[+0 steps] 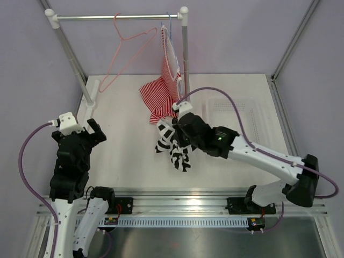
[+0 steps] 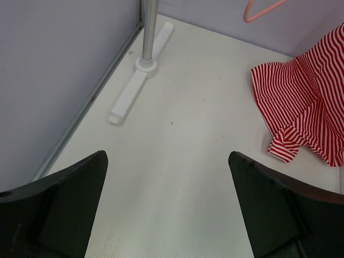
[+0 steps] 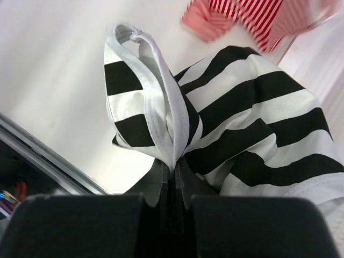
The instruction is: Remove the tank top from the hanger
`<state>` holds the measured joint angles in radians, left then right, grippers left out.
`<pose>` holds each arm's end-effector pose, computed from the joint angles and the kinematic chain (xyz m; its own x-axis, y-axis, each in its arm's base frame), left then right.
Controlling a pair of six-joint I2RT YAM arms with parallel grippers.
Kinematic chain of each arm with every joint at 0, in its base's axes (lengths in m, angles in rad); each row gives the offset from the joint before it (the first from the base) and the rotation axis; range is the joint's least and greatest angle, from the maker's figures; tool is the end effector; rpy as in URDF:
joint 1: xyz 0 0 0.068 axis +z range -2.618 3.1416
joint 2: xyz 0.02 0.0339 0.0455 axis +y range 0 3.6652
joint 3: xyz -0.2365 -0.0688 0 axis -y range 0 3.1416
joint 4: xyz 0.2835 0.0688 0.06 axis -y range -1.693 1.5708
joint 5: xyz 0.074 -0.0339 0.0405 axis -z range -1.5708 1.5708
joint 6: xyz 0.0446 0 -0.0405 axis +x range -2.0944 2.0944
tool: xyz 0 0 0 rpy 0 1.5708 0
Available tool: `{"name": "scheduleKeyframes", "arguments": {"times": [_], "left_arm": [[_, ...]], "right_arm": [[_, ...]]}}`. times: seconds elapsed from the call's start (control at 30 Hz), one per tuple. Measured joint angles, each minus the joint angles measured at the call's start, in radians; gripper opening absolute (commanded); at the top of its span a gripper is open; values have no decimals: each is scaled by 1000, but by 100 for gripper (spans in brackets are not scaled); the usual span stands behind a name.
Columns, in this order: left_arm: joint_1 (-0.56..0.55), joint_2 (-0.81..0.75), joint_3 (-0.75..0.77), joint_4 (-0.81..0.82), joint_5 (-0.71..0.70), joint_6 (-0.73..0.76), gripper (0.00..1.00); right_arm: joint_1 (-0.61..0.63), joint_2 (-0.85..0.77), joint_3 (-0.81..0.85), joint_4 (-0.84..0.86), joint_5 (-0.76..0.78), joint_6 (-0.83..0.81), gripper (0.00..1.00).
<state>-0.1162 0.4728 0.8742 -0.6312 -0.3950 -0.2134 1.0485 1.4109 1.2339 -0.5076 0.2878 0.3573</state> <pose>0.1600 -0.0014 0.3610 -0.1650 -0.1775 -0.9702 -0.3071 0.9440 -0.1206 0.1918 0.3078 0.2823 -0.5478 -0.2795 -0.7885 -0.5654 0.8184 0.1028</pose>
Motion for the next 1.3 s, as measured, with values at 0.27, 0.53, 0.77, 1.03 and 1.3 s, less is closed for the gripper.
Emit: {"name": "scheduleKeyframes", "arguments": {"times": [0.27,0.53,0.77,1.03,1.3], "left_arm": [[0,0,0,6,-3,0,99],[0,0,0,6,-4,0,99],[0,3,-1,6,-6,0,99],[0,7,-2,6,-8,0,99],[2,7,-2,6,-13,0,99]], "right_arm": [[1,-217,248,-233,226,-47,0],[-147,-290,342,-482,423,-93,0],[-467,-272,222,-497,398,-136,0],[-607,-30,159,-374,254,-126,14],[-630,106,113,-306,221,-79,99]]}}
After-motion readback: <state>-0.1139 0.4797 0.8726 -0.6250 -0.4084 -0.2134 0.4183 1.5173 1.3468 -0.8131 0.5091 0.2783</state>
